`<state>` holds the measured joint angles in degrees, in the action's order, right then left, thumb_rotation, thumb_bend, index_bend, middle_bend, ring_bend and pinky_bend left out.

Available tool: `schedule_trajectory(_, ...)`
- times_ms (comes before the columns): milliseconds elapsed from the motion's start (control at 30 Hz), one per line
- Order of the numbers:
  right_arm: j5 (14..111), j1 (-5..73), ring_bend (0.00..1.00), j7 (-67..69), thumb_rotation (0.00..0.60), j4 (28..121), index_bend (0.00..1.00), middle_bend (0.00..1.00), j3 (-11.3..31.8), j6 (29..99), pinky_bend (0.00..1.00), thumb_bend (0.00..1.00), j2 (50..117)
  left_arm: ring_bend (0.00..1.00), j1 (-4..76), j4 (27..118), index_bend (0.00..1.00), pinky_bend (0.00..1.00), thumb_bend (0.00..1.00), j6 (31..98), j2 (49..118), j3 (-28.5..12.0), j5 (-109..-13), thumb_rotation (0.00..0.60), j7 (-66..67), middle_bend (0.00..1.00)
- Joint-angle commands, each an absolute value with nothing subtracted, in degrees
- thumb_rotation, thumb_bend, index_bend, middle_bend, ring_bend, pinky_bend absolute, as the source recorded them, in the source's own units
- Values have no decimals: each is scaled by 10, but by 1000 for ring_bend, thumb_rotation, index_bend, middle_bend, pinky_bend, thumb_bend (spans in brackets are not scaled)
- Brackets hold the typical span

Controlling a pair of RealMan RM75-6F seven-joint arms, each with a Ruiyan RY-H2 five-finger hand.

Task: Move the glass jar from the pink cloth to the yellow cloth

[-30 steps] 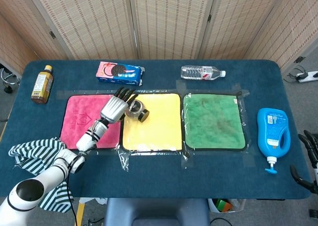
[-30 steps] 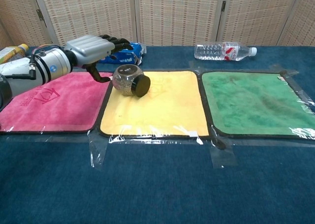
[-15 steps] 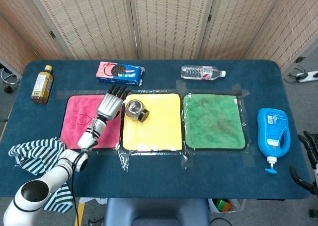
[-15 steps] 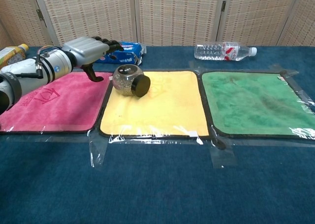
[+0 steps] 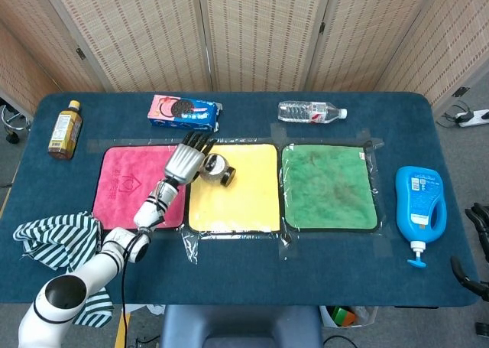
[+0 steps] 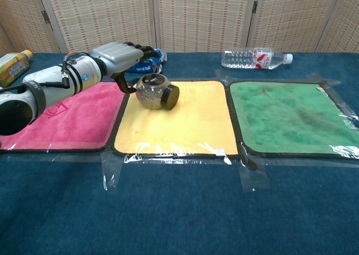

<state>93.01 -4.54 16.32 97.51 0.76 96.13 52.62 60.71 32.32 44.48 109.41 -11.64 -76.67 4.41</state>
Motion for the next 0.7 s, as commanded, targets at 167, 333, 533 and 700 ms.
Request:
schedule_trajectory(167, 929, -46, 70, 169, 600, 970, 0, 49, 8, 962, 0, 452, 528, 58, 610, 364, 60, 78, 347, 463, 1089, -115, -775, 600, 45, 52)
schedule_trajectory(333, 931, -42, 70, 173, 600, 965, 0, 49, 9, 957, 0, 451, 530, 58, 597, 390, 59, 78, 347, 479, 1068, -129, -759, 600, 49, 52)
schedule_trajectory(533, 945, -28, 70, 170, 600, 962, 0, 49, 10, 943, 0, 452, 529, 59, 556, 454, 60, 77, 347, 500, 1012, -145, -726, 600, 56, 55)
schedule_trajectory(700, 962, -8, 68, 160, 600, 967, 0, 49, 13, 928, 0, 451, 524, 63, 508, 544, 60, 77, 347, 533, 943, -150, -700, 600, 86, 60)
